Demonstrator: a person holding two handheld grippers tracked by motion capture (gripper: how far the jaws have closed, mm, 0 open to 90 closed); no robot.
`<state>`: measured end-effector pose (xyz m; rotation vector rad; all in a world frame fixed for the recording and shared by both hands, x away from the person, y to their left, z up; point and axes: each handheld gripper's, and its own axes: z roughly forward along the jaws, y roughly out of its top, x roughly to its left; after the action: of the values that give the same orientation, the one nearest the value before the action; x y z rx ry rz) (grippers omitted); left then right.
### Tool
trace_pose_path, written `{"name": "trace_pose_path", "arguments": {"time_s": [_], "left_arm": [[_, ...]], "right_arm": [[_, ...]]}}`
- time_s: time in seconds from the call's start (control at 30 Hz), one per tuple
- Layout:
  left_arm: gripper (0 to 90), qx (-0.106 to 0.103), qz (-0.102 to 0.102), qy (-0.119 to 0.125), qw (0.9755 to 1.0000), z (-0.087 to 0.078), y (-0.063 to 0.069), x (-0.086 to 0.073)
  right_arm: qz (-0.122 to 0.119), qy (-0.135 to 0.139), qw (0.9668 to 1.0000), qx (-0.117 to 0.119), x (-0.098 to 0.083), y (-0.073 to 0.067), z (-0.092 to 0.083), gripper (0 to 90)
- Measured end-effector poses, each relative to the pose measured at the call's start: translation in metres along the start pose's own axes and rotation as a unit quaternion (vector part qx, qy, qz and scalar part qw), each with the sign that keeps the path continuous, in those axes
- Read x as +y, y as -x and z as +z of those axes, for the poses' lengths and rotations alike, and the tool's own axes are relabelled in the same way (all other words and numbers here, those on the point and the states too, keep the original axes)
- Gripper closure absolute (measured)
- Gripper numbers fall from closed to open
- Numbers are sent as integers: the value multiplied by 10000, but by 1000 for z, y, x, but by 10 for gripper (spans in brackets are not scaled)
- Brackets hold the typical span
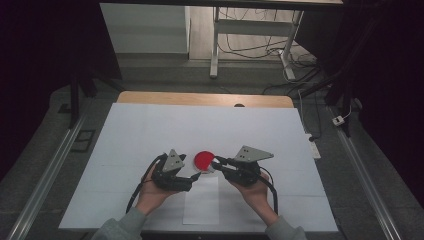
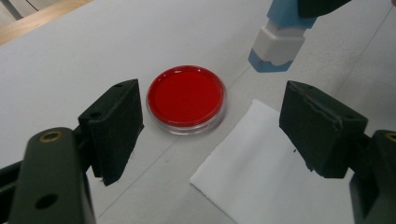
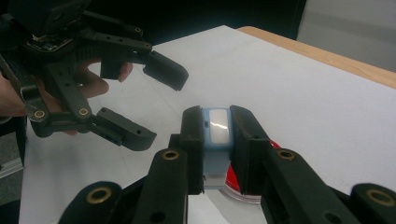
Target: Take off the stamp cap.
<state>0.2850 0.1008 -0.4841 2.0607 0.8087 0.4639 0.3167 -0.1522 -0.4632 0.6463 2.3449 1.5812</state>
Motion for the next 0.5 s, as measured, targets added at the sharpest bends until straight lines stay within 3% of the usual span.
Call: {"name": "trace_pose_path", "arguments": {"time_s": [0.5], "left_arm": [[218,-93,73,-12,9999,11,8,7]], "right_arm": [[-10,-36,10000,-13,-1,0,1,755]]}}
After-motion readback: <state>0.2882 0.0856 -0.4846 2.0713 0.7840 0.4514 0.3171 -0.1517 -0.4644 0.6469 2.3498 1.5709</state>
